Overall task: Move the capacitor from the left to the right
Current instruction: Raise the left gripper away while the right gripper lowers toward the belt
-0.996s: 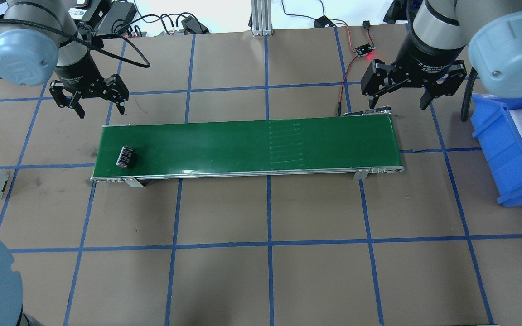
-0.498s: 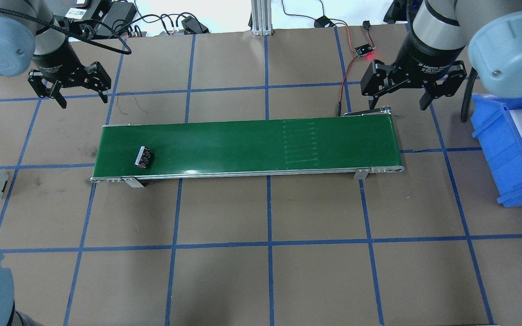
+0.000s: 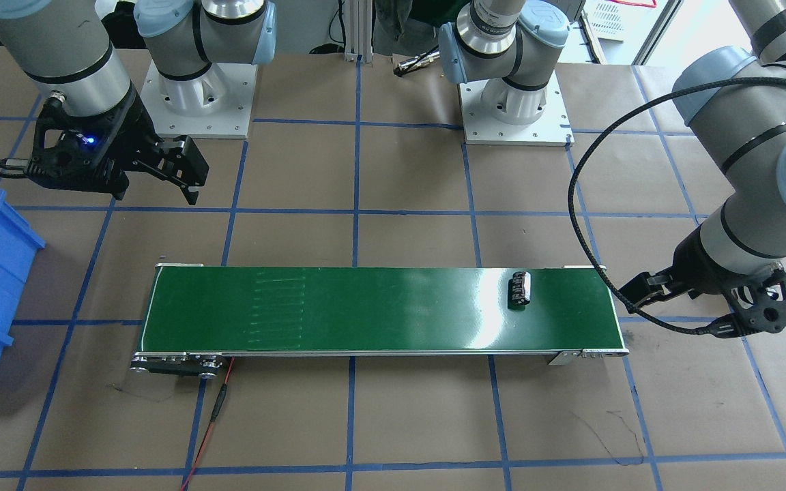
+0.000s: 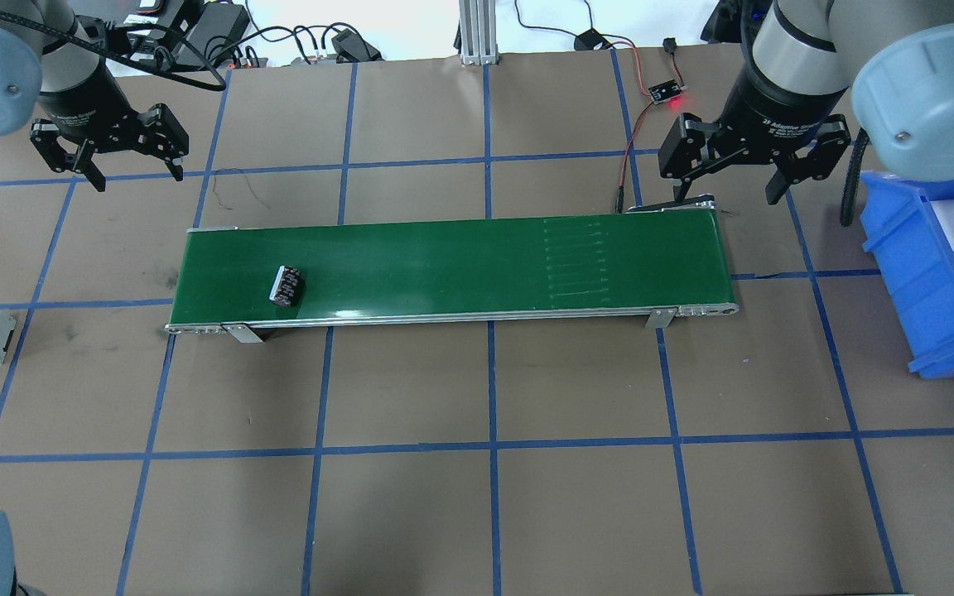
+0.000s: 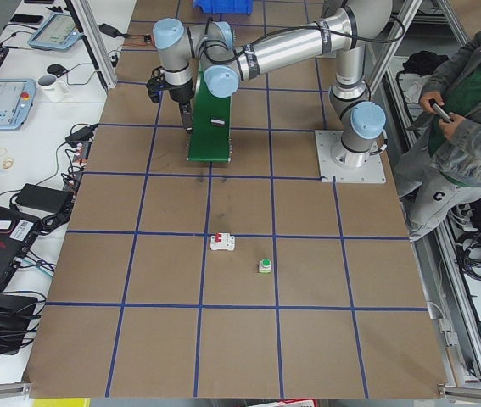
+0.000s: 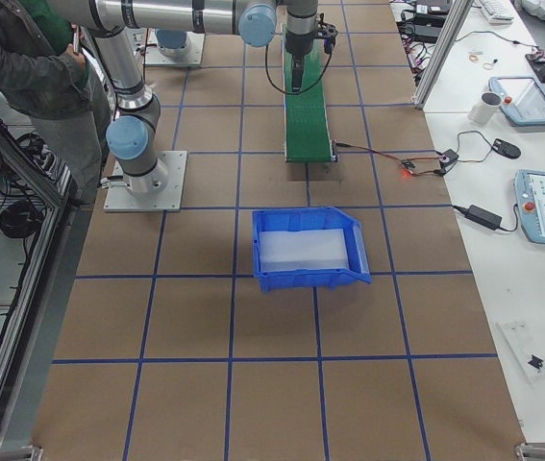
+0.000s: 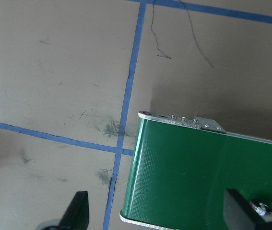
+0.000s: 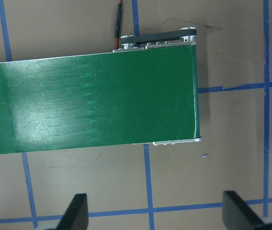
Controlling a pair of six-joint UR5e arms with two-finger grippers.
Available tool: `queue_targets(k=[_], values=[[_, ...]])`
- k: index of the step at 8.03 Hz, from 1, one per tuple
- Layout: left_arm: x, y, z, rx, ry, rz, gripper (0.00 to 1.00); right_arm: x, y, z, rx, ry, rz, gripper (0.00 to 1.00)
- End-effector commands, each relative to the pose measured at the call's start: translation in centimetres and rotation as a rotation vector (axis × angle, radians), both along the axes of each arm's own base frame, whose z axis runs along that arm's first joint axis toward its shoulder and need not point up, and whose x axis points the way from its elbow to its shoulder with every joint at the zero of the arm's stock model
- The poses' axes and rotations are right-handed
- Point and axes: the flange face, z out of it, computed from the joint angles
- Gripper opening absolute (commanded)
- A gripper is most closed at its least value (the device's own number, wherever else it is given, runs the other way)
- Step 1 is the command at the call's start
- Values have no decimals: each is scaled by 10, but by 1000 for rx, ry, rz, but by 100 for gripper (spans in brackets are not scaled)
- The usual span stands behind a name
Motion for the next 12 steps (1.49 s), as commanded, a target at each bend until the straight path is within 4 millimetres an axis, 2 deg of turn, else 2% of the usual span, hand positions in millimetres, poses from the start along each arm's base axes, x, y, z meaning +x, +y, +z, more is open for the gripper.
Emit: queue_targets(k=[1,3,4,5,6,11,12], values=[[-1,9,21,-32,-8,1,100,-1,-1,0,-3,0,-1,100],[34,12,25,-40,-11,51,100,-1,0,0,-1,-1,-3,100],[41,13,27,-45,-13,60,100,0,-1,0,-7,-4,0,100],[41,15,31,-51,-14,59,100,2,-11,-17,21,-23,-14,100],[39,21,44,-71,-22,60,100,2,-11,-17,22,-22,-12,100],[33,27,55,-92,-20,63,100,3,-5,-22,49,-19,7,100],[25,27,58,-100,-21,53,100,2,-2,-42,90,-10,3,100]])
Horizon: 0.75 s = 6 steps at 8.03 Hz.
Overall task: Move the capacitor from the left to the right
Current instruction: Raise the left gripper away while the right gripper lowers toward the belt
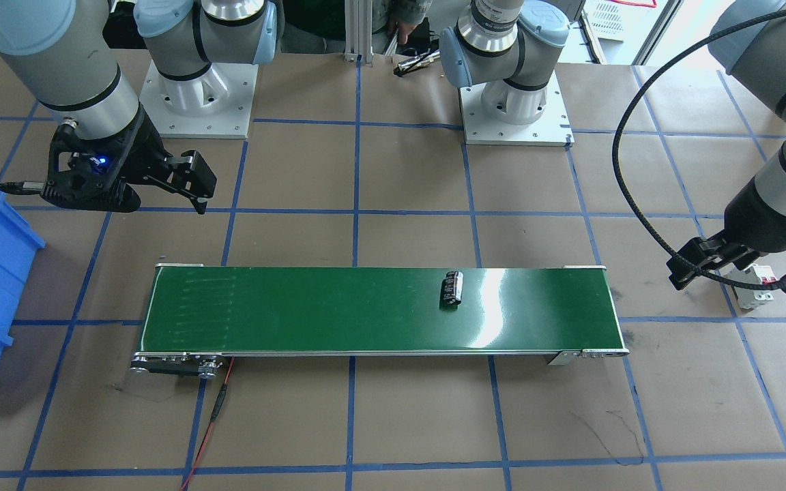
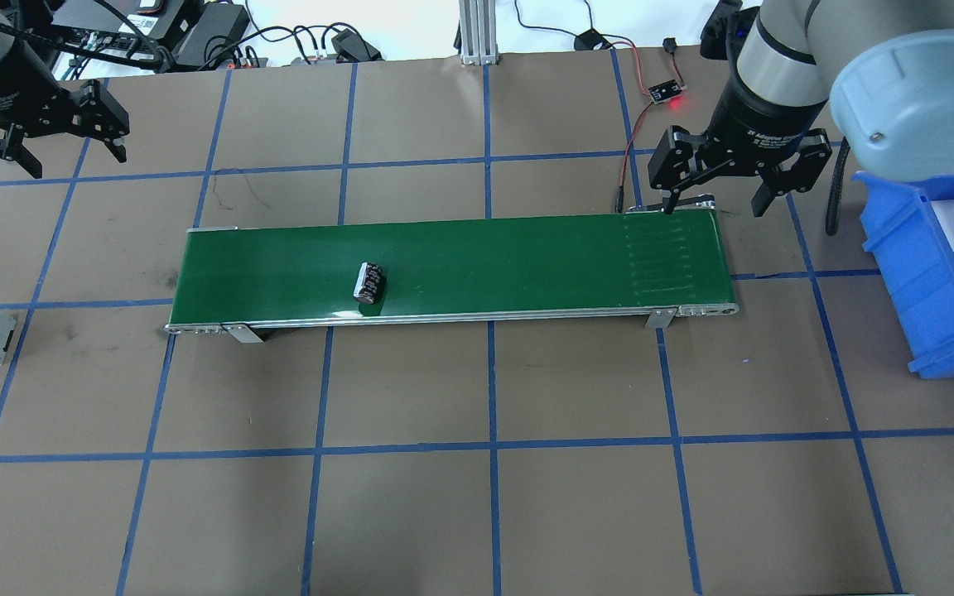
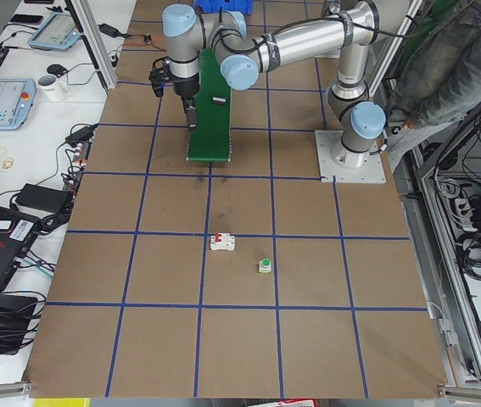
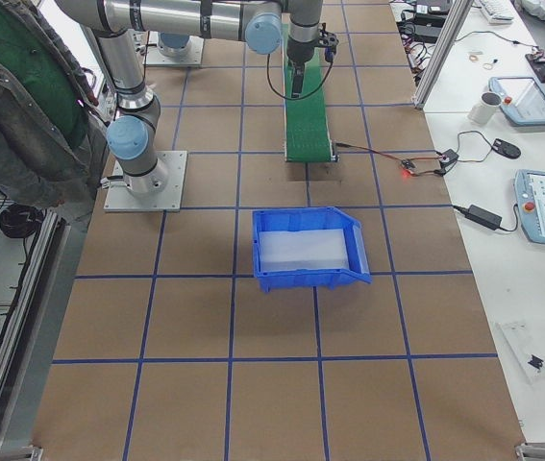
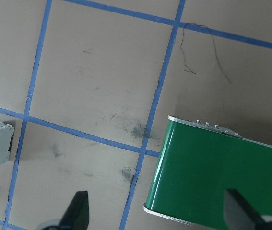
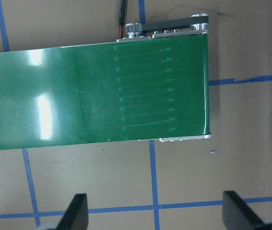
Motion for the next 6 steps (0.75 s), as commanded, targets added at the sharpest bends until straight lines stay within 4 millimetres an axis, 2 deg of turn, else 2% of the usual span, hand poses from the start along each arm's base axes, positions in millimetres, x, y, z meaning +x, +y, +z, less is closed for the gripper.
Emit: queue_targets(k=[1,3,4,5,6], values=[[-23,3,12,-22,-5,-29,100,0,8,-47,81,8,2,100],[-82,9,27,-47,-11,-129,100,0,1,-73,86,9,2,99],[-107,11,29,-52,-13,-171,100,0,-11,-81,45,-1,3,100],[-118,14,32,-58,-14,-187,100,1,-20,-93,37,-4,5,99],[-120,16,35,-62,-16,-190,100,-1,-25,-103,35,-7,54,93]])
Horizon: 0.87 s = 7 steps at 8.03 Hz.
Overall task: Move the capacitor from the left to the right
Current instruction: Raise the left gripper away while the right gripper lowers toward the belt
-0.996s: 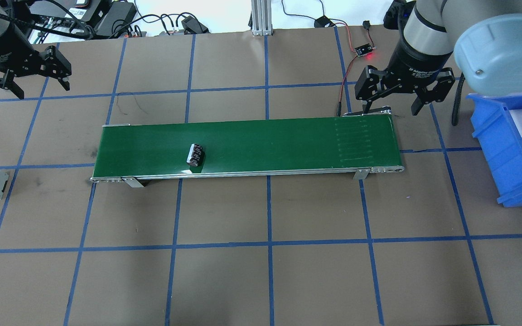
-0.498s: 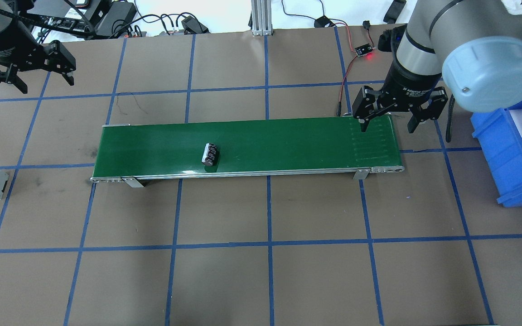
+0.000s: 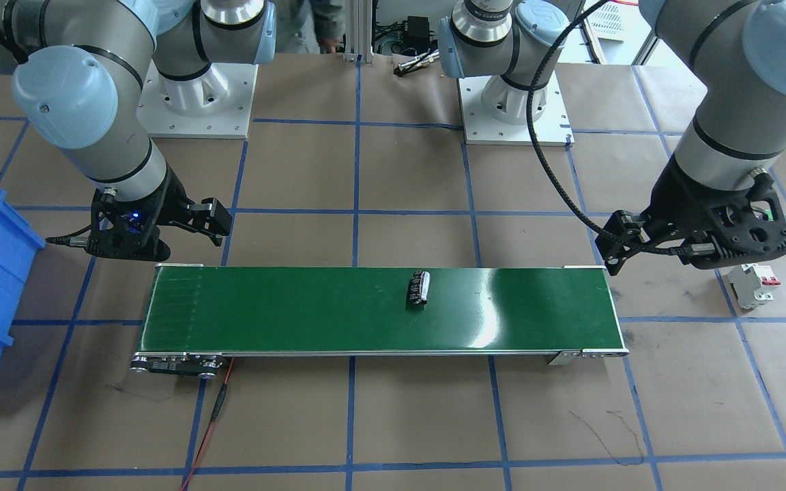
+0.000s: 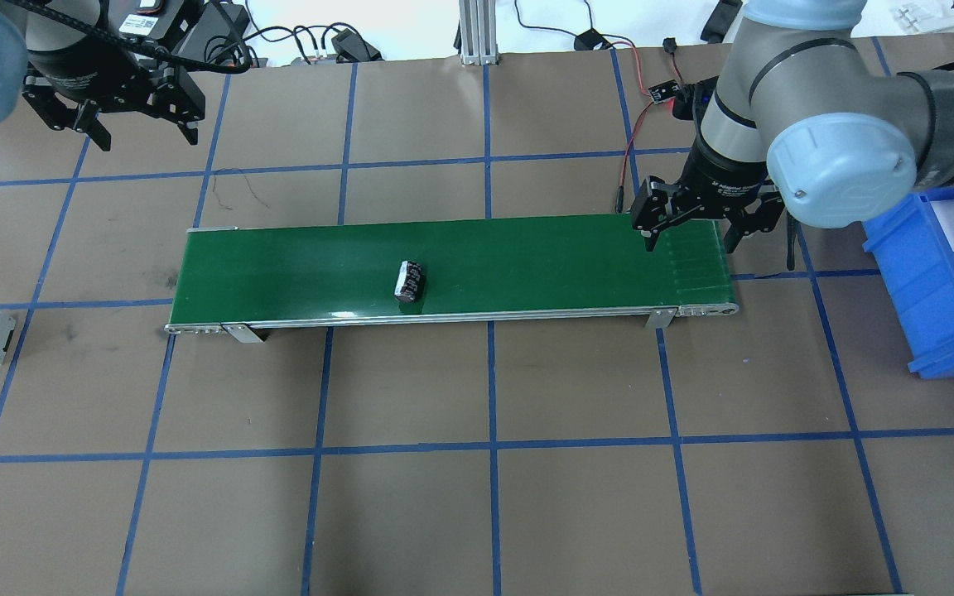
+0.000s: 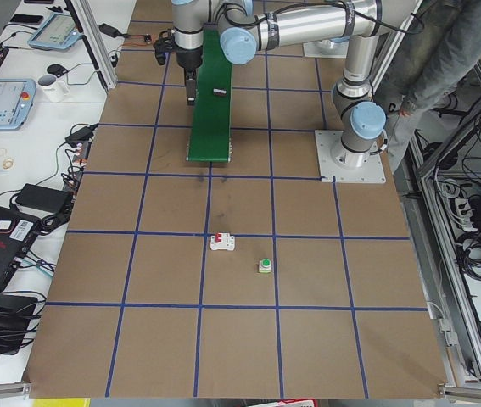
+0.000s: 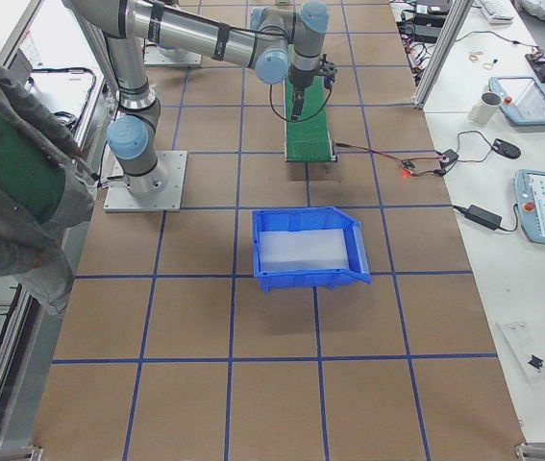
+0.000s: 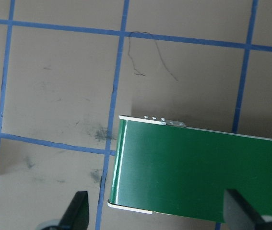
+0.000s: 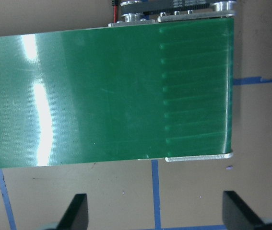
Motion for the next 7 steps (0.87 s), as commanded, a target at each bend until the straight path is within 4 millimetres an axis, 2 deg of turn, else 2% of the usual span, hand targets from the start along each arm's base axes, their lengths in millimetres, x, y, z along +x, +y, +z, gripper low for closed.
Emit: queue_targets(k=[1,2,4,6,7], values=[[-17,7,9,-16,-2,-29,100,-1,-11,-32,-46,-12,71,92],[-17,9,12,-20,-6,-27,100,4,-9,-42,-76,-57,71,93],[-17,12,18,-30,-10,-34,100,12,-7,-50,-67,-167,58,93],[-20,23,30,-49,-15,-37,100,11,-5,-61,-49,-207,43,95],[-23,31,42,-72,-15,-40,100,10,-5,-63,-47,-206,43,95]])
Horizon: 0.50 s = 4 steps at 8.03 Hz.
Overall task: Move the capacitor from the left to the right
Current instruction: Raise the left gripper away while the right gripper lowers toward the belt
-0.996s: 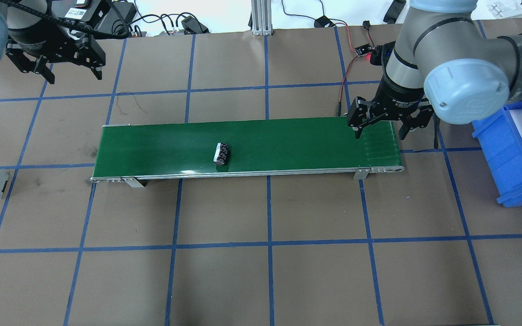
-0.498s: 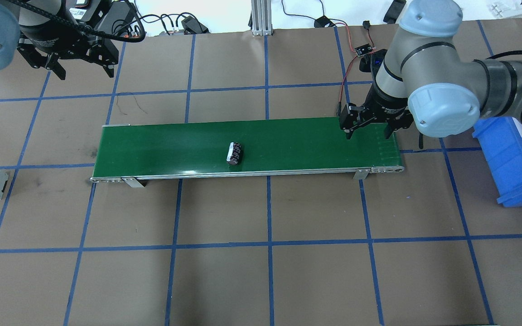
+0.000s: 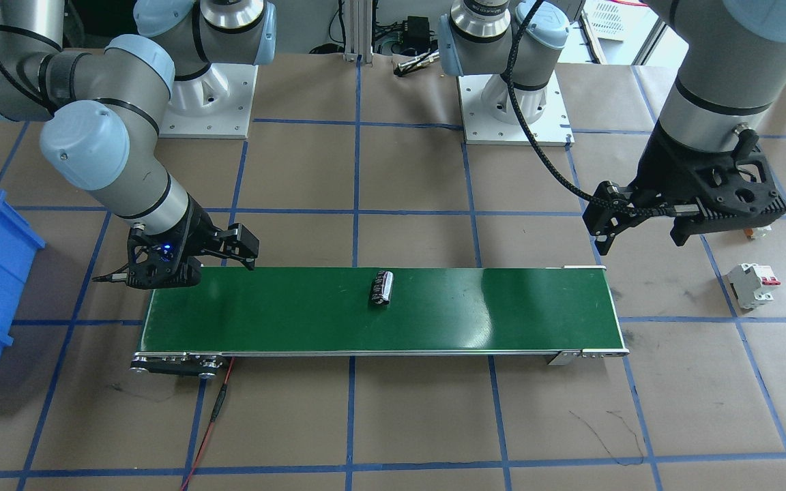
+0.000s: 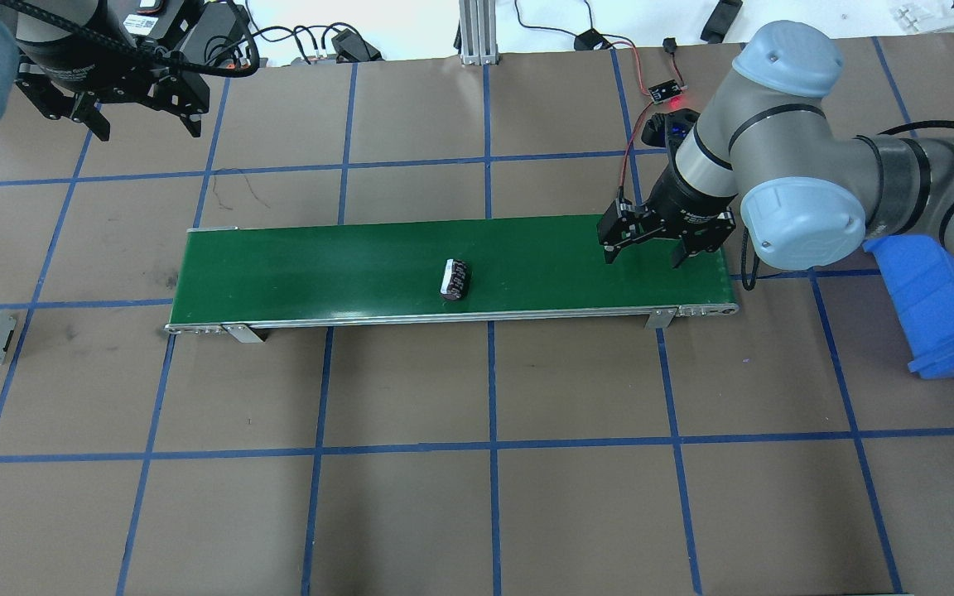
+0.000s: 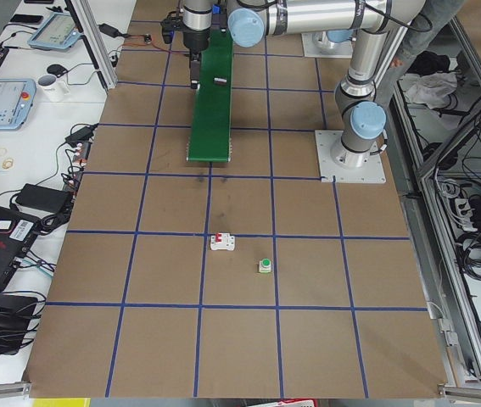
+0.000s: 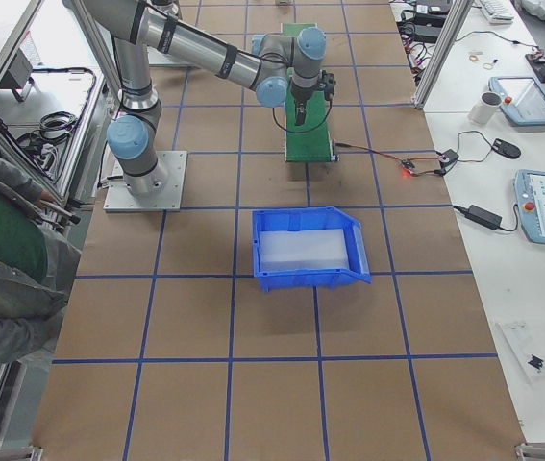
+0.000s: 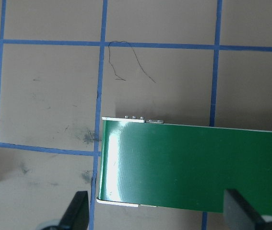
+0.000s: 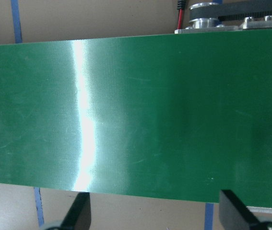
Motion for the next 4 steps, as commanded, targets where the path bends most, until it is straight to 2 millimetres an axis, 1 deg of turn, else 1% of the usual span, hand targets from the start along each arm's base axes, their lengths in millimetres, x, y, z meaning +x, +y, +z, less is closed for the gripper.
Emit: queue_targets(k=[1,2,3,4], values=[[-4,17,22,-38,-3,-5,100,-6,-1,-7,11,-15,-13,95],[-8,24,26,-37,-2,-8,100,-22,-5,-8,12,-14,-41,96],[-17,28,17,-20,0,-23,100,-28,-3,-12,24,-15,-53,98],[-22,38,14,-15,0,-34,100,-29,0,-18,35,-18,-57,98]])
